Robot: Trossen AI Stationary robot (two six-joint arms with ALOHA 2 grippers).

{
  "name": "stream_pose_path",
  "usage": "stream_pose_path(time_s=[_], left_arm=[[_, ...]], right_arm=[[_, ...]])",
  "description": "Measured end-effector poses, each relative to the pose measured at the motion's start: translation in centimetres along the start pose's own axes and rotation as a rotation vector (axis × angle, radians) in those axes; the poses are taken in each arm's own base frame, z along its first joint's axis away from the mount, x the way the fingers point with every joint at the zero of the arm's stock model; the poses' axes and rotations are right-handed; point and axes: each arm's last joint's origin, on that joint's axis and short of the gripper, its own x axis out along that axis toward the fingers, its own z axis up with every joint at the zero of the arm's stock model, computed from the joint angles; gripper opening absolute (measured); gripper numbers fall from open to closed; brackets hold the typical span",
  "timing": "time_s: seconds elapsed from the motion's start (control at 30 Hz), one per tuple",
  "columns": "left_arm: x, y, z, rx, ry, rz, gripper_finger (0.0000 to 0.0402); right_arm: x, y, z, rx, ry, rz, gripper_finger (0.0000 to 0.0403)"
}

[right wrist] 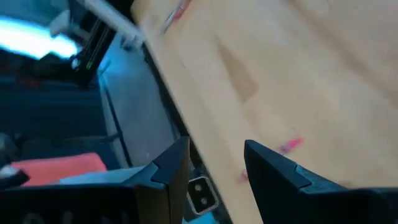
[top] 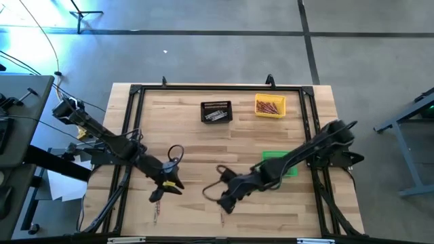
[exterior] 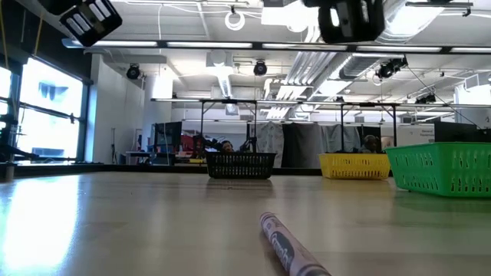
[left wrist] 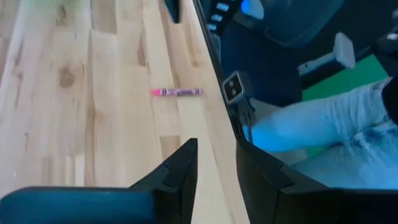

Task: Sort crayons
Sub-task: Put the pink crayon into the green basket

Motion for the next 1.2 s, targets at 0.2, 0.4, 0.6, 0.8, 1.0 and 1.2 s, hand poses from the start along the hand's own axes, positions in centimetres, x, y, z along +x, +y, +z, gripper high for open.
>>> stream_pose_path(time_s=[0.2, 0.4, 0.6, 0.8, 1.0, 1.2], left_arm=[[0.0, -0.8, -0.8, 0.025, 0.047, -0.017, 0.0085], [-0.1, -1.5, -1.4, 0.01, 0.066, -0.021, 0.0075], [-0.1, -1.9, -1.7, -0.004, 0.046, 0.021, 0.0072], [-0.1, -1.9, -1.8, -0.01, 0.045, 0.028, 0.0072], [-0.1, -1.9, -1.8, -0.007, 0.042, 0.035, 0.0072], [-0.1, -1.9, -1.9, -0.003, 0.048, 0.034, 0.0072]], right_arm=[[2.6, 0.6, 0.7, 0.003, -0.011, -0.016, 0.0142], [4.8, -0.5, 0.6, 0.103, 0.131, -0.032, 0.0142], [7.4, -2.2, -2.1, 0.233, 0.191, -0.173, 0.0142], [8.2, -2.3, -4.1, 0.383, 0.07, -0.247, 0.0142], [7.9, -2.2, -5.7, 0.484, -0.041, -0.309, 0.0142], [7.7, -2.0, -6.8, 0.551, -0.095, -0.319, 0.0142]])
